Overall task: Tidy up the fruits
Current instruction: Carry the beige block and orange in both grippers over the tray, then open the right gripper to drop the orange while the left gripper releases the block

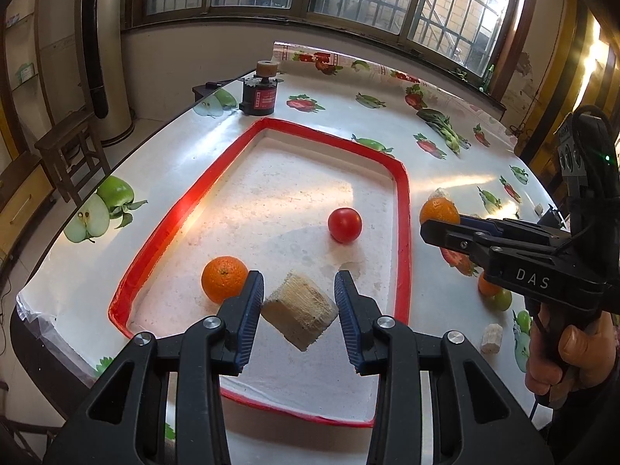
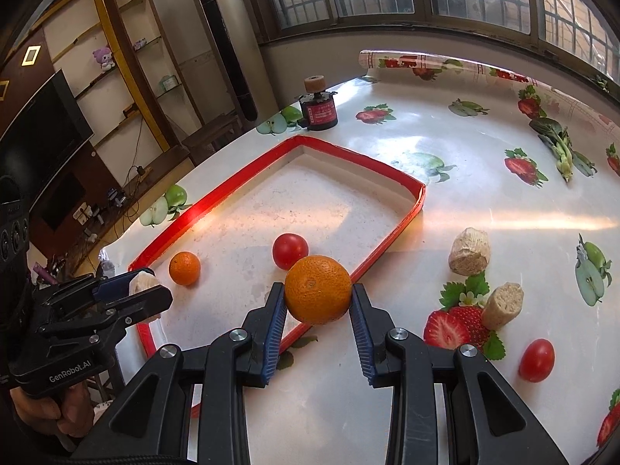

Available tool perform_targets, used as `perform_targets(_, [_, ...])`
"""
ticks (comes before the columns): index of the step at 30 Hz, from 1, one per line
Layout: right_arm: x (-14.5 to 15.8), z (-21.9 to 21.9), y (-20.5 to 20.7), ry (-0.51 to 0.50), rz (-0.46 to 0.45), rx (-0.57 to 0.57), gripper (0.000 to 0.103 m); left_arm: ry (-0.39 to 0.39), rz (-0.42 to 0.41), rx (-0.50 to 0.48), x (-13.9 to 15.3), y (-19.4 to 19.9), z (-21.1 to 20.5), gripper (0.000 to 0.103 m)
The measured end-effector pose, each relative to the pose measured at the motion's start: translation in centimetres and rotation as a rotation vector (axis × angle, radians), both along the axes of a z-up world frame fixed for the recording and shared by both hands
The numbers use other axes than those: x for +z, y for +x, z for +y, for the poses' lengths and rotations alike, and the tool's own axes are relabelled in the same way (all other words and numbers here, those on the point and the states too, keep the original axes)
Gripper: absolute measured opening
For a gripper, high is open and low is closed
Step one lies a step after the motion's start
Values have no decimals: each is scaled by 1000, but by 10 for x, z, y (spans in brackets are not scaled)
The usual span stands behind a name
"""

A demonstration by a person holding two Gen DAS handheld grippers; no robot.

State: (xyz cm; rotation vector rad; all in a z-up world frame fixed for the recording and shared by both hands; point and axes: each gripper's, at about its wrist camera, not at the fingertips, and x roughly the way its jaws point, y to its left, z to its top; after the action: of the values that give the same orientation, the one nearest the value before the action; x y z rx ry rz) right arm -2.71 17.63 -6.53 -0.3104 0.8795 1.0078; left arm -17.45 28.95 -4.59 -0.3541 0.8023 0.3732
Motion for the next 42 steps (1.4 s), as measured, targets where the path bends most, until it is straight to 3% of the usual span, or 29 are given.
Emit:
perform_targets(19, [-28, 68, 64, -66, 51, -25, 34, 2, 78, 62, -16, 71, 54, 36])
perform_targets(25, [-48, 79, 72, -104, 68, -19, 34, 0, 123, 66, -28, 81, 57, 36])
perform_targets(33, [-47, 81, 70, -114, 45, -4, 36, -19, 180, 75, -40, 83, 60, 36])
perform_targets(37, [-44, 80, 67, -104, 43, -2, 52, -39, 198, 90, -44, 81, 64, 38])
perform_targets(42, [-34, 73, 63, -86, 33, -2, 52, -26, 195, 93, -40, 73, 61, 41])
